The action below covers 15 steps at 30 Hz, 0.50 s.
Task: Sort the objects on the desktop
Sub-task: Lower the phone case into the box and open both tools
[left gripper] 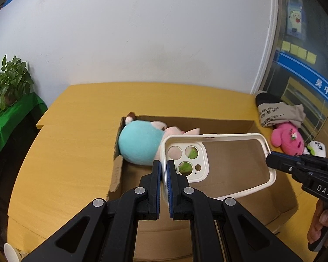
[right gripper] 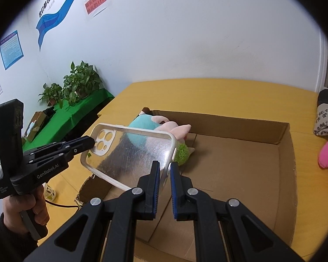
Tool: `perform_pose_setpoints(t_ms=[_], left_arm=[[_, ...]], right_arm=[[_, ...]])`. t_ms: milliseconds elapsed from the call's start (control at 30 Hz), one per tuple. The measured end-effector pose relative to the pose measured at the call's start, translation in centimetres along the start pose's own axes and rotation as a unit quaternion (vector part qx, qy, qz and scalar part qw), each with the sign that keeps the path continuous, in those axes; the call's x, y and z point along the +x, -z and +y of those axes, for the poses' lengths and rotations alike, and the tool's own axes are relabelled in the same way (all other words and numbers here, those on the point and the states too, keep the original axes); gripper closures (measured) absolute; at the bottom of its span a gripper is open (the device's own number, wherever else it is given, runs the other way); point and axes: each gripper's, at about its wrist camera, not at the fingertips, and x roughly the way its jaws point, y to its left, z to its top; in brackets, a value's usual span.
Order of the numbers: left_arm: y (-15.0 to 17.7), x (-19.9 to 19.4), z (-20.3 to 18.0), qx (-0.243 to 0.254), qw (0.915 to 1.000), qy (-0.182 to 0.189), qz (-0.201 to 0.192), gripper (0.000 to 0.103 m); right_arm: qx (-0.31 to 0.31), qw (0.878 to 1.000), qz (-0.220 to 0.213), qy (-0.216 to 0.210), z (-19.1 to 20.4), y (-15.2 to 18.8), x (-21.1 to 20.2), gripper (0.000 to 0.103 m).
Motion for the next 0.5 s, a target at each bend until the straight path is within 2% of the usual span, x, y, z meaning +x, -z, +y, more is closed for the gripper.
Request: perform_pose_setpoints(t_ms=[267, 500], left_arm=[[1.9, 3.3, 1.9, -0.004, 0.9981, -0.032, 0.053, 0.099], [3.9, 6.5, 3.2, -0.015, 0.9941, -0.047, 0.096, 0.1]], right_arm=[[0.023, 0.998, 0.046, -0.027, -0.5, 1.9, 4.9, 0.094], [0.034, 0.995, 0.09, -0.024, -0.5, 4.0, 8.2, 0.094]])
